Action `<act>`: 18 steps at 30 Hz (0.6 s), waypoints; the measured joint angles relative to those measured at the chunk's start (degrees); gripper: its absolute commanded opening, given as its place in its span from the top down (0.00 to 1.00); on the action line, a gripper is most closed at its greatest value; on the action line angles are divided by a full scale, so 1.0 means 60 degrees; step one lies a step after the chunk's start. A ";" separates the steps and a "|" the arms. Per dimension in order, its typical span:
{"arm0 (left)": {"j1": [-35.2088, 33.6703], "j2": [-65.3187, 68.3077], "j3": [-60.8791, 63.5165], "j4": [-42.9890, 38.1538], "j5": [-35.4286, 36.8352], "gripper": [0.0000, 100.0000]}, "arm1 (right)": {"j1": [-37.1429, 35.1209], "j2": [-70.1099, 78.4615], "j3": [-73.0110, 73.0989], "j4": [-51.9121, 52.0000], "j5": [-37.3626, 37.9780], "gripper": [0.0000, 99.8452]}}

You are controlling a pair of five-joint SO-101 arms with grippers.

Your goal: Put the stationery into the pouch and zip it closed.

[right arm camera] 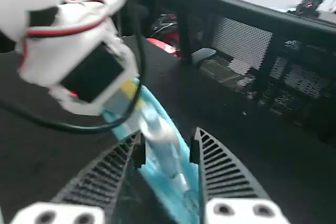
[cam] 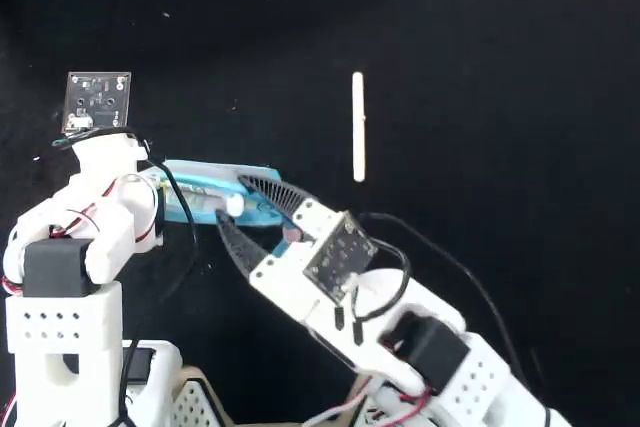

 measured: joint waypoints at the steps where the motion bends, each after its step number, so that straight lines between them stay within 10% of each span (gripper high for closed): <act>1: 0.0000 0.0000 0.0000 0.0000 0.0000 0.97 | -0.0059 0.0000 -0.0249 0.0278 0.0000 0.87; 18: 0.0000 0.0000 0.0000 0.0000 0.0000 0.97 | -0.0073 0.1407 -0.2813 0.1949 0.0000 0.87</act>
